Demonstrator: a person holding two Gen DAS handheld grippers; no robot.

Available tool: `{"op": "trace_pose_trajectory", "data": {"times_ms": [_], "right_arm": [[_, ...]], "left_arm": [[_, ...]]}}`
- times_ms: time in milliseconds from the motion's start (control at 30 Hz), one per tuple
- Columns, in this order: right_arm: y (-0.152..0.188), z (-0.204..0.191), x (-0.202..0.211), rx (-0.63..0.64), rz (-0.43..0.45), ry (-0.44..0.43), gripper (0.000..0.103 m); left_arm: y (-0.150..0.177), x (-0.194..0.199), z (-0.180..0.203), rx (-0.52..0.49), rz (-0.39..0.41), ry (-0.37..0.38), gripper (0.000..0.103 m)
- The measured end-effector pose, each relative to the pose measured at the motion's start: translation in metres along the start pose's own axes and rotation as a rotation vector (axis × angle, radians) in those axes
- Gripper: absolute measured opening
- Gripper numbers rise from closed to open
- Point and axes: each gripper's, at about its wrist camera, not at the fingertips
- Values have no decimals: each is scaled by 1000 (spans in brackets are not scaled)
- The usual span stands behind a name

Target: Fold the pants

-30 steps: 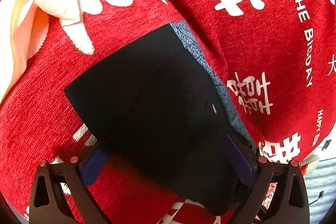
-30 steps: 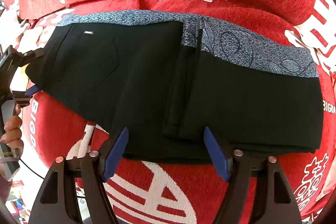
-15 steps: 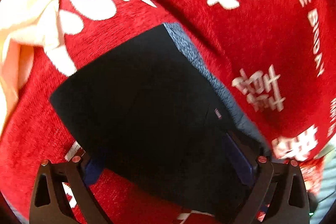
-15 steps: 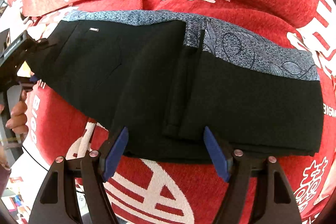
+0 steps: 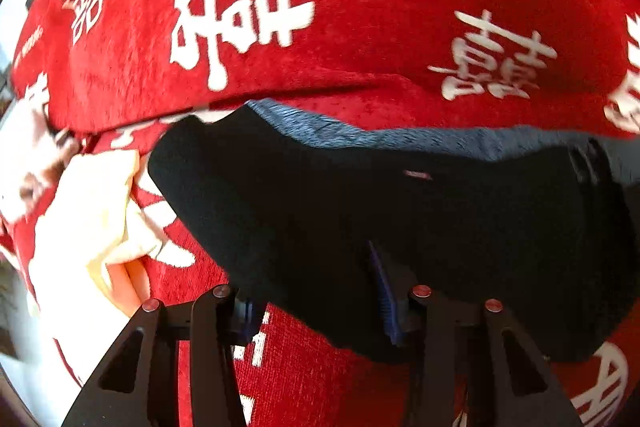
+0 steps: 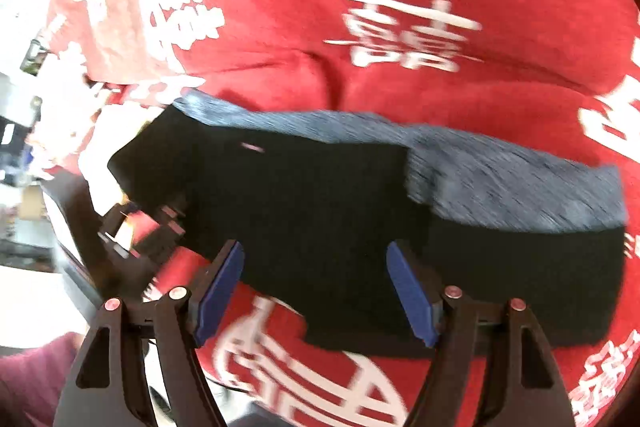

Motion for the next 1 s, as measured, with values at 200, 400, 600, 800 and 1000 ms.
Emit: {"op": "trace_pose_trajectory", "data": {"times_ms": [200, 400, 600, 800, 1000], "right_arm": [[-60, -54, -22, 80, -95, -182, 78], [-107, -142, -62, 251, -276, -282, 80], [-112, -218, -117, 475, -469, -154, 81], [-107, -236, -171, 523, -621, 7, 80], [-106, -209, -169, 451, -615, -47, 21]], "left_arm": [[0, 4, 9, -59, 14, -19, 47], [-1, 3, 15, -94, 21, -36, 47], [-1, 2, 16, -99, 18, -54, 47], [-2, 3, 17, -88, 14, -64, 47], [-5, 7, 23, -104, 16, -51, 47]]}}
Point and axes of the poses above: each gripper's, at about its wrist camera, not at the fingertips, and x roughly against the way its jaws point, z to its right, y to its underside, and after that the axes turned 2 degrees about y, right-handed
